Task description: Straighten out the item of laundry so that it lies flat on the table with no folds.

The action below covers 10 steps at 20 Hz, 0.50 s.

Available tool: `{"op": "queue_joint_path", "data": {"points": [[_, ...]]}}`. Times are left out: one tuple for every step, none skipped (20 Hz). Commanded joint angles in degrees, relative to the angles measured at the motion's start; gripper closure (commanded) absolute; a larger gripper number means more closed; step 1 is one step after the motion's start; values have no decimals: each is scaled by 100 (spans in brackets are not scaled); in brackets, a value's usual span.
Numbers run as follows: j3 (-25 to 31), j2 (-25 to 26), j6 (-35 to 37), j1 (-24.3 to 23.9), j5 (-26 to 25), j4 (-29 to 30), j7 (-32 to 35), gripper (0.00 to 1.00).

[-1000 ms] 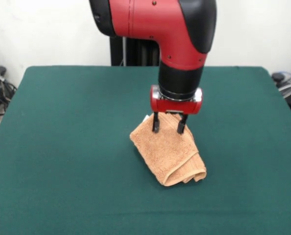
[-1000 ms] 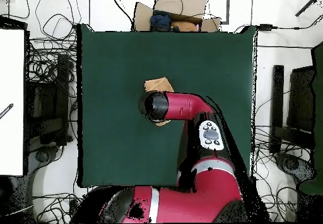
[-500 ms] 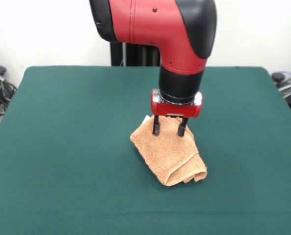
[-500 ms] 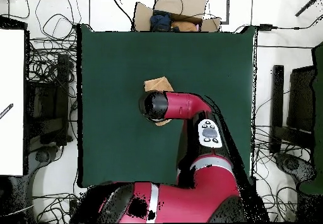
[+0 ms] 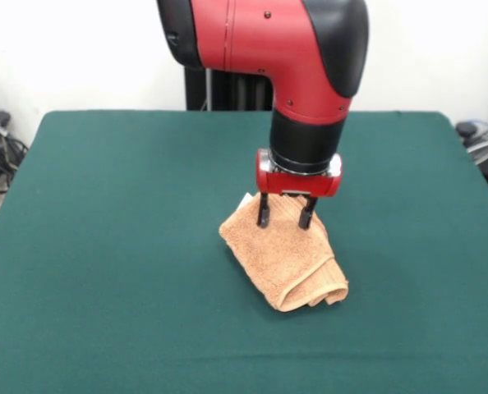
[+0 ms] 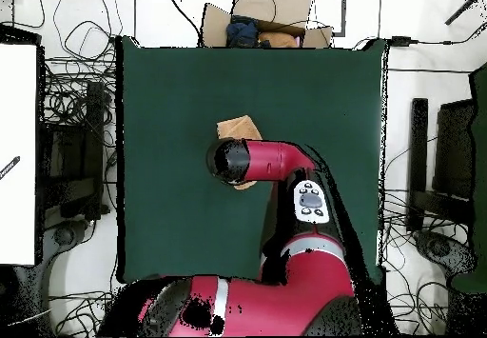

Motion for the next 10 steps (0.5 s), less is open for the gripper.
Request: {"op": "queue_joint_path", "data": {"points": [[44,347,-826,152,-114,388,1045,0],[77,326,-793,129,-68,427,1031,0],[90,324,-750,114,-41,430,1018,0],[104,323,-706,99,-13,433,1005,0],[112,332,-650,86,19,406,1004,0],[127,322,-626,68,44,428,1012,0],[157,332,-611,34,49,420,980,0],[166,327,-598,19,59,432,975,0],[199,335,-589,-7,57,422,935,0],[201,339,-549,-15,71,432,935,0]]}}
